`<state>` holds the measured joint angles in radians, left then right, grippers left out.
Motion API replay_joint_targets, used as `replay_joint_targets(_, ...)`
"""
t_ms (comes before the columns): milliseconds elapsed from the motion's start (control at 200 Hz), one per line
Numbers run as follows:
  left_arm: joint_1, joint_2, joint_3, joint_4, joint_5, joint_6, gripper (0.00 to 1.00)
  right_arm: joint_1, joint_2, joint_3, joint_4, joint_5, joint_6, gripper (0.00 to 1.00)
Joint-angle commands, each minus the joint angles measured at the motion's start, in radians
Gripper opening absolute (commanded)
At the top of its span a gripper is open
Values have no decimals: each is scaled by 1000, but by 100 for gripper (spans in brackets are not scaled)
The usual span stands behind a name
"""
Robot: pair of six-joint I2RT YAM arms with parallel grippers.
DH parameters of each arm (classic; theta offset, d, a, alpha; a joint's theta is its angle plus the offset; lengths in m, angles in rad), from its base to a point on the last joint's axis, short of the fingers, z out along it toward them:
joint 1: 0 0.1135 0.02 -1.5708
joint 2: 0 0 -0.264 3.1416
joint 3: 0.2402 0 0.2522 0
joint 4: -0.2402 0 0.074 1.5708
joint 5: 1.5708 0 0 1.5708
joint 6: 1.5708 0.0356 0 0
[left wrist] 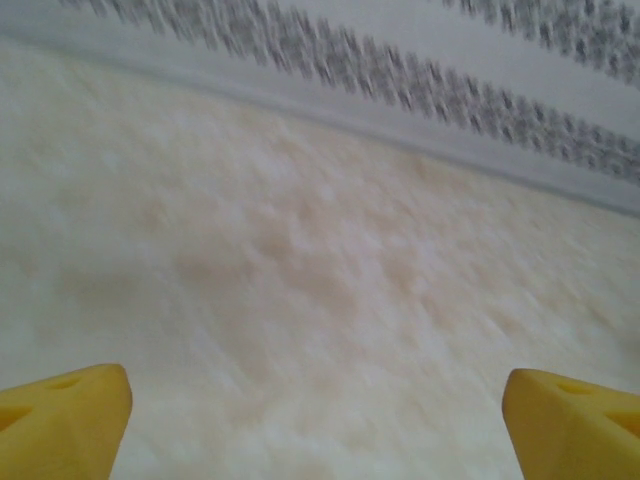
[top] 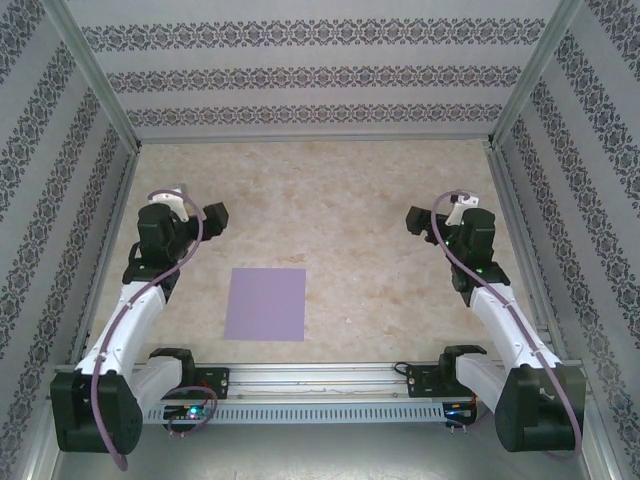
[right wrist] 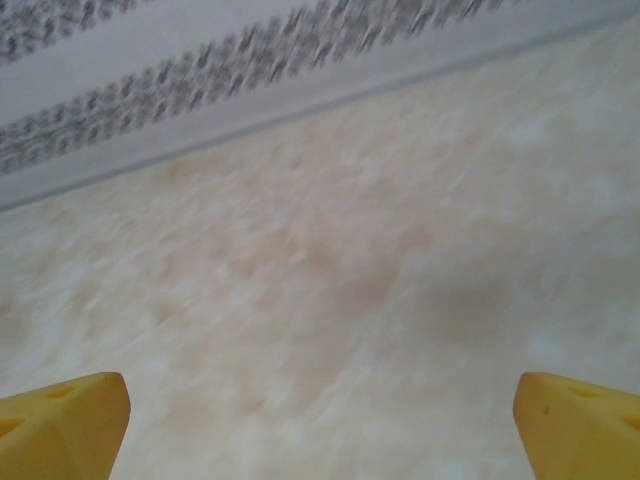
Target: Fold a paper plane with a square sheet of paper (fold left side to right side)
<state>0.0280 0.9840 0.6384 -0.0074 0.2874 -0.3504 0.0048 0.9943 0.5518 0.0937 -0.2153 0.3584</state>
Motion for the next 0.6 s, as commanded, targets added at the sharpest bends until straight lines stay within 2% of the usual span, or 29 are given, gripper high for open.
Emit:
replay_joint_targets(0, -19, -39, -1, -294, 218, -130, 90, 26, -13, 10, -209, -253, 181, 98)
replay_joint_targets(95, -86, -59, -22, -381, 249, -145, 84, 70, 2, -17, -218, -317, 218, 98)
replay_joint_targets(220, -169, -56, -78, -420, 273, -182, 70, 131, 30, -32, -251, -310, 214, 98)
replay_joint_targets(385, -282, 3, -182, -274, 324, -306, 50, 183, 42, -48, -260, -256, 217, 98)
replay_joint_targets(505, -374, 96, -212, -172, 317, -353, 42, 204, 38, -43, -268, -229, 214, 98)
replay_joint_targets(595, -405, 166, -216, -114, 304, -373, 39, 213, 35, -34, -283, -216, 208, 98)
